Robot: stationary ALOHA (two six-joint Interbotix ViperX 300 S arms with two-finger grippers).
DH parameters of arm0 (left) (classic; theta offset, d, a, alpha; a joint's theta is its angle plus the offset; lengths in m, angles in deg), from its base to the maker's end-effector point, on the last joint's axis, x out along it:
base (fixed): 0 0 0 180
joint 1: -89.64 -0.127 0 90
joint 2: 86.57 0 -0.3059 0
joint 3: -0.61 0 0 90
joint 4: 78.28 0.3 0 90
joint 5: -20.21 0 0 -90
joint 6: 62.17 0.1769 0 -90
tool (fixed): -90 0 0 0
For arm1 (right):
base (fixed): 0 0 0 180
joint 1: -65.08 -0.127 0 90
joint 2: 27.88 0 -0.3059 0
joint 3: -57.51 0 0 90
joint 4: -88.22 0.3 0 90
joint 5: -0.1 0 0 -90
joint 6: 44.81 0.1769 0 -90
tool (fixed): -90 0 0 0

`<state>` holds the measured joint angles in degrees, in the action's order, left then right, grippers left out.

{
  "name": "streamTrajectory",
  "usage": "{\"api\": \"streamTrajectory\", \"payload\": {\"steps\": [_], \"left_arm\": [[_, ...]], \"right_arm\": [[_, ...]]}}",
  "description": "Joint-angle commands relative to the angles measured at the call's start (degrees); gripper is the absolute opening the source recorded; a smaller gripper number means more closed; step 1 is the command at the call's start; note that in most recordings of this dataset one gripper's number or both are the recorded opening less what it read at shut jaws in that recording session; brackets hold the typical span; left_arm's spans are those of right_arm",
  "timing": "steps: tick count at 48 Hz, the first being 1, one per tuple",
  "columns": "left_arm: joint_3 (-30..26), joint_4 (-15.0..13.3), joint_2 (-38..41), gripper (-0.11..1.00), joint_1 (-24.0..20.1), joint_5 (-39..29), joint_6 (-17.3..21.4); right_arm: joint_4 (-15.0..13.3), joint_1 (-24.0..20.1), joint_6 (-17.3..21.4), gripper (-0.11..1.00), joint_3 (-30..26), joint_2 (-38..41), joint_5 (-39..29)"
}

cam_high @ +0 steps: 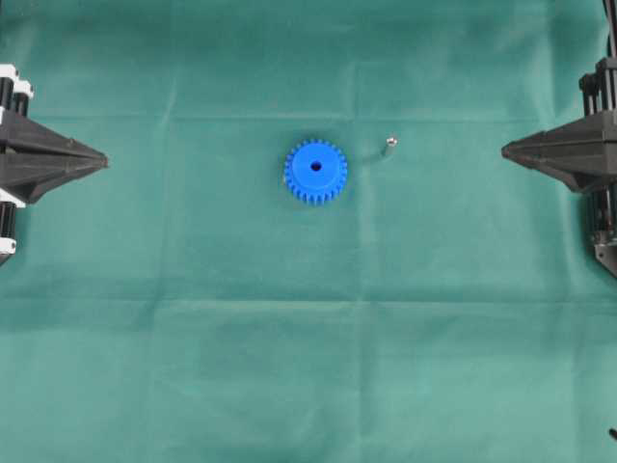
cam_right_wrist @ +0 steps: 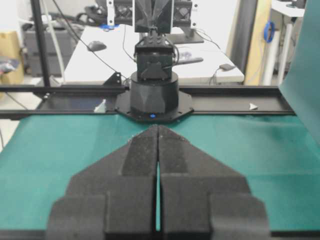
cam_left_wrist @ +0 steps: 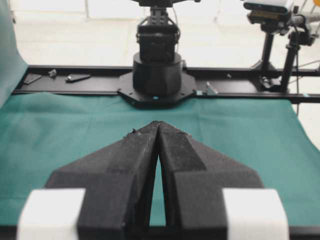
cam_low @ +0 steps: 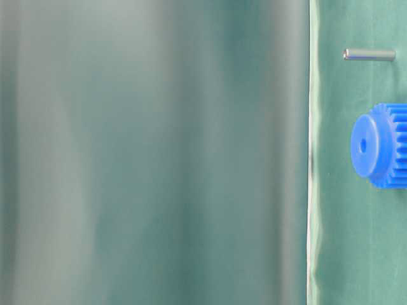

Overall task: Insert the shaft placed at a random location into the center hole of the medium gear at another random location.
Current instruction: 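Move the open right gripper left toward the silver shaft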

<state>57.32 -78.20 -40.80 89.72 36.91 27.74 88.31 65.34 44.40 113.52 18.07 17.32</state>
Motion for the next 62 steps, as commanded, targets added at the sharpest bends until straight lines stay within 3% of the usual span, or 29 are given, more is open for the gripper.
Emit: {"api": "streamTrajectory", "payload": {"steps": [1, 12, 21, 26, 34, 38, 44, 62], "left_arm": [[-2.5, 0.5, 0.9, 0.00, 0.1, -2.0, -0.9], [-3.1, 0.5, 1.0, 0.00, 0.1, -3.6, -1.1], [-3.0, 0.6, 1.0, 0.00, 0.1, -3.6, -0.7], [-2.9, 0.6, 1.0, 0.00, 0.1, -3.7, -0.7], [-2.9, 0.6, 1.0, 0.00, 0.1, -3.7, -0.8], [-2.7, 0.6, 1.0, 0.00, 0.1, -3.7, -0.8], [-2.6, 0.6, 1.0, 0.00, 0.1, -3.7, -0.8], [-2.5, 0.6, 1.0, 0.00, 0.1, -3.7, -0.7]], "right_arm": [[0.1, 0.4, 0.5, 0.01, -1.0, 0.4, -0.4], [0.0, 1.6, 0.4, 0.01, -1.4, 2.8, -1.1], [0.1, 5.4, 0.6, 0.03, -0.7, 8.0, 1.9], [0.2, 7.8, 0.7, 0.22, -0.5, 12.2, 4.9], [-0.1, 9.1, -0.3, 0.73, -0.9, 17.9, 7.6], [0.0, 9.6, -0.7, 0.91, -0.9, 20.7, 8.3], [0.3, 11.1, -0.7, 0.83, -0.6, 25.8, 10.2], [1.8, 14.3, -0.7, 0.86, -1.4, 42.9, 19.1]]}}
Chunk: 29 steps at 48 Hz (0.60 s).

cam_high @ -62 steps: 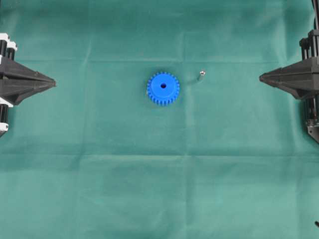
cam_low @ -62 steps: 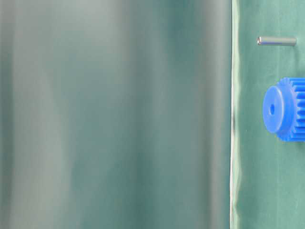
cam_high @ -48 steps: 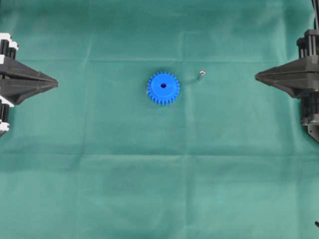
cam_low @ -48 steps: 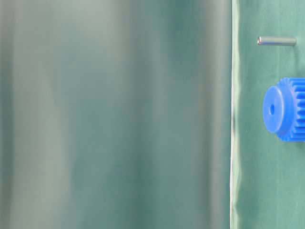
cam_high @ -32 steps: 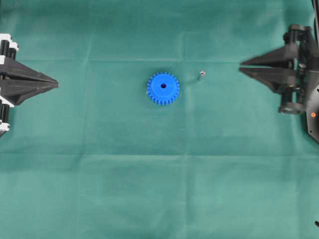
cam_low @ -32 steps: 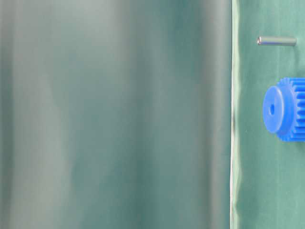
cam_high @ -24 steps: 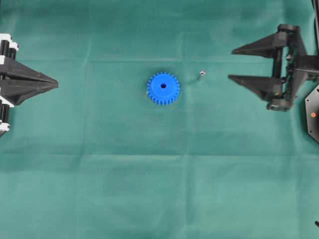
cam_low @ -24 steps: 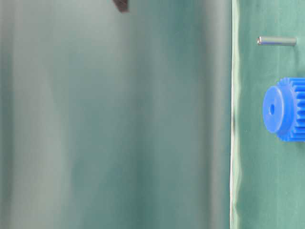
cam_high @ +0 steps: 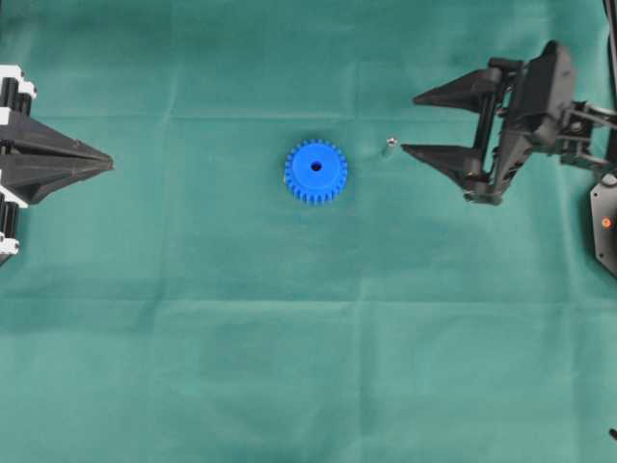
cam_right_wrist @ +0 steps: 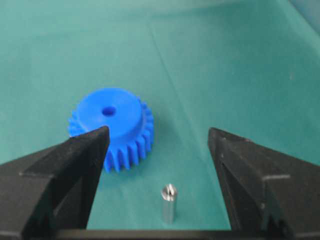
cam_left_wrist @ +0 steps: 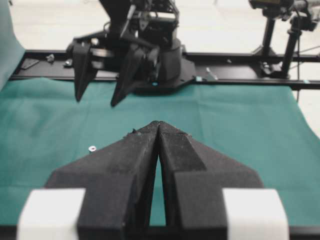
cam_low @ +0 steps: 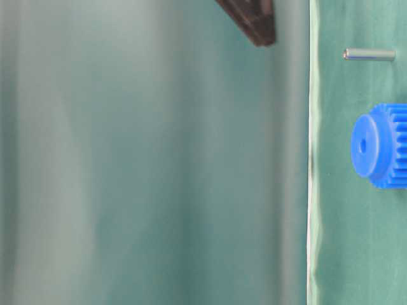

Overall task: Insert the shaft placed at a random location into the center hole of the medium gear at another random location.
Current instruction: 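Move the open right gripper left toward the silver shaft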

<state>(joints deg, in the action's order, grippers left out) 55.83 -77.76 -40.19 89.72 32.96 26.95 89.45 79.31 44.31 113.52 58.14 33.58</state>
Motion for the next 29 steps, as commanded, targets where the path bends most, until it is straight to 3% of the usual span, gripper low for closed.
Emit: {"api": "streamTrajectory", "payload": {"steps": [1, 15, 29], "left_arm": [[-1.1, 0.2, 0.4, 0.00, 0.1, 0.3, 0.1], [-1.0, 0.1, 0.4, 0.00, 0.1, 0.3, 0.2], [-0.9, 0.2, 0.4, 0.00, 0.1, 0.1, 0.2]], "right_arm": [[0.8, 0.4, -0.6, 0.86, -1.5, 3.7, 3.3], [2.8, 0.4, -0.6, 0.85, -3.4, 14.2, 6.9], [2.8, 0.4, -0.3, 0.81, -3.9, 17.6, 7.6]]}}
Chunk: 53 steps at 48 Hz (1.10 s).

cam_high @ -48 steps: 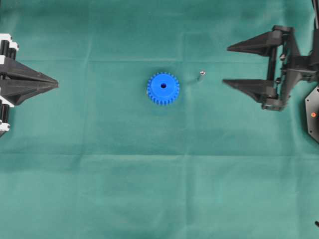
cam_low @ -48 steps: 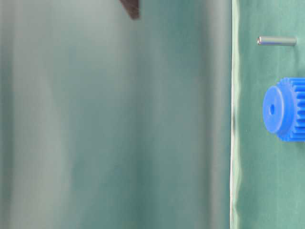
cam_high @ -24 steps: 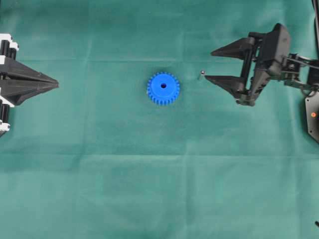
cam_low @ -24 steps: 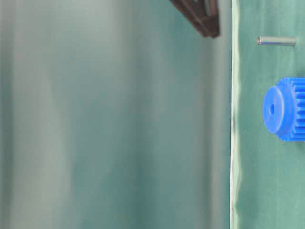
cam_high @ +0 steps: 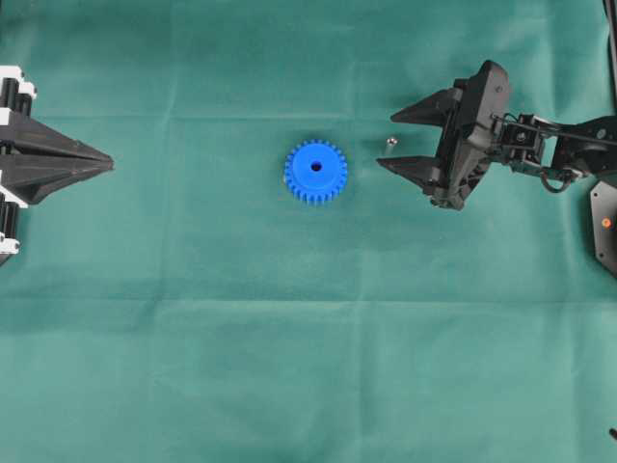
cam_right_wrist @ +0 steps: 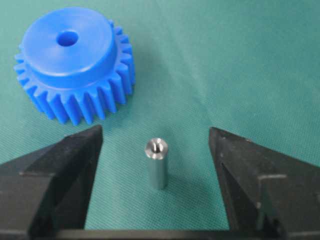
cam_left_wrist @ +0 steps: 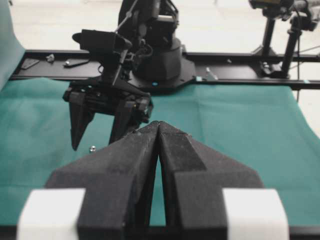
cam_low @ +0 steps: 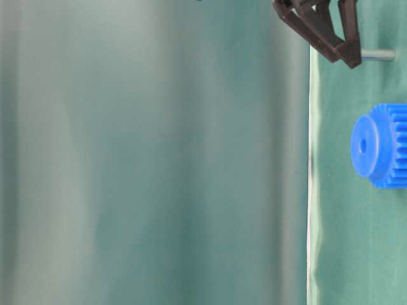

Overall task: Insert the shaft placed at a random location into the center hole of the medium gear at another random location.
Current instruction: 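Move the open right gripper left toward the silver shaft, then lower the right gripper and close it on the silver shaft, then lift the shaft and carry it left over the blue gear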

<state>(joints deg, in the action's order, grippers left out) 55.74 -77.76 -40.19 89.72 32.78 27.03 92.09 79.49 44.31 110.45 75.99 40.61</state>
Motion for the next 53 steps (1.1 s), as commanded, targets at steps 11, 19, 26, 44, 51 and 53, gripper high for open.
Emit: {"api": "streamTrajectory", "payload": {"steps": [11, 19, 26, 44, 51, 53], "left_arm": [[-0.8, 0.2, 0.4, 0.00, 0.1, -0.4, 0.1], [-0.8, 0.2, 0.4, 0.00, 0.0, -0.6, 0.1], [-0.8, 0.2, 0.4, 0.00, 0.1, -0.7, 0.1], [-0.8, 0.2, 0.4, 0.00, 0.1, -0.8, -0.1], [-0.8, 0.2, 0.4, 0.00, 0.1, -0.8, -0.1], [-0.8, 0.2, 0.4, 0.00, 0.0, -0.8, -0.1]], "right_arm": [[-0.1, -0.2, -0.3, 0.59, -1.2, -0.1, 0.4], [-0.2, -0.4, -0.4, 0.17, -1.1, 0.0, 0.4], [-0.2, -0.4, -0.4, 0.13, -1.2, 0.0, 0.4], [-0.1, -0.4, -0.5, 0.13, -2.5, -4.7, -3.9], [-0.2, -0.4, -0.8, 0.13, -3.6, -10.5, -10.4], [-0.2, -0.4, -0.9, 0.13, -3.8, -12.1, -11.9]]}}
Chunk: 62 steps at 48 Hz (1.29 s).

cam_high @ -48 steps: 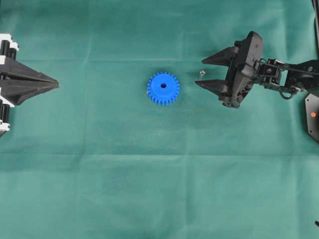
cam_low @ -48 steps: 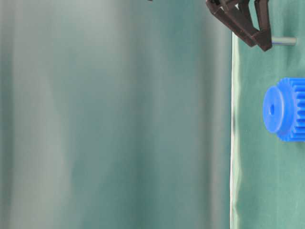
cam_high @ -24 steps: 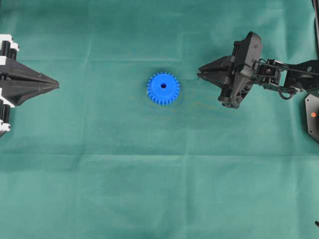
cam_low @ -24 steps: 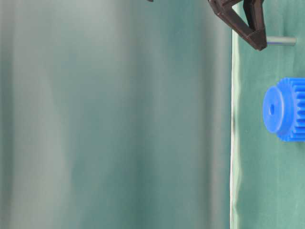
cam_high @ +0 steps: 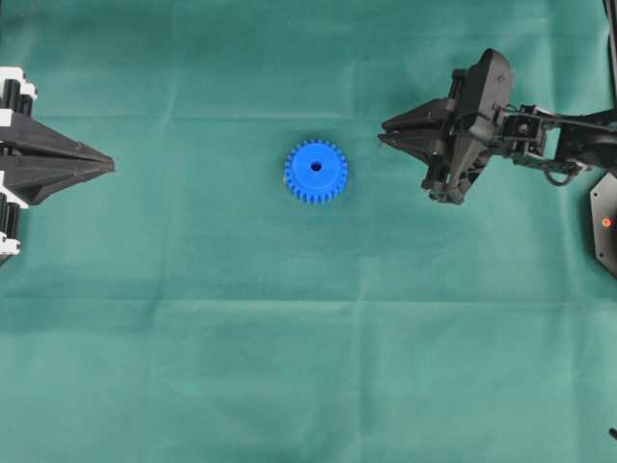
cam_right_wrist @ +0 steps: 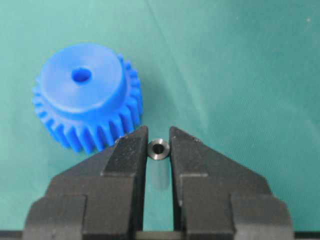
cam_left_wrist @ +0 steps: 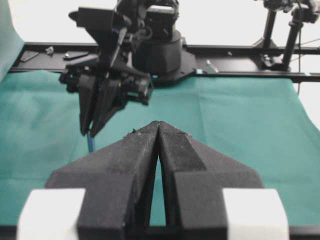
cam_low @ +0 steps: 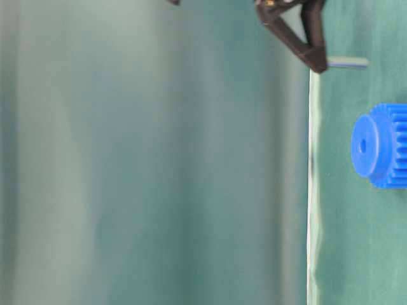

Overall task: Insert the shaft placed at a random location into the center hole of the medium gear at another random location.
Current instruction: 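Lift the shaft and carry it left over the blue gear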

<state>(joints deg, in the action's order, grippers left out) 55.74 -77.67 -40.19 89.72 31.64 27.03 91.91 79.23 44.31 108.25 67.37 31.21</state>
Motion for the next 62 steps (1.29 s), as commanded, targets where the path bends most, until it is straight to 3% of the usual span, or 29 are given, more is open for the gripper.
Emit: {"api": "streamTrajectory", "payload": {"steps": [1, 16, 39, 62], "left_arm": [[-0.8, 0.1, 0.4, 0.00, 0.1, 0.4, -0.1], [-0.7, 0.1, 0.4, 0.00, 0.0, 0.4, -0.1], [-0.7, 0.1, 0.4, 0.00, 0.1, 0.4, -0.1], [-0.7, 0.1, 0.4, 0.00, 0.1, -0.1, 0.0]], "right_arm": [[0.0, -0.1, -0.9, 0.13, -1.8, -4.3, -3.2], [-0.2, -0.1, -1.0, 0.13, -3.1, -11.1, -11.2], [-0.2, -0.3, -0.9, 0.13, -5.1, -8.3, -11.2], [-0.1, -5.0, -0.6, 0.13, -14.2, 0.0, -11.3]]}}
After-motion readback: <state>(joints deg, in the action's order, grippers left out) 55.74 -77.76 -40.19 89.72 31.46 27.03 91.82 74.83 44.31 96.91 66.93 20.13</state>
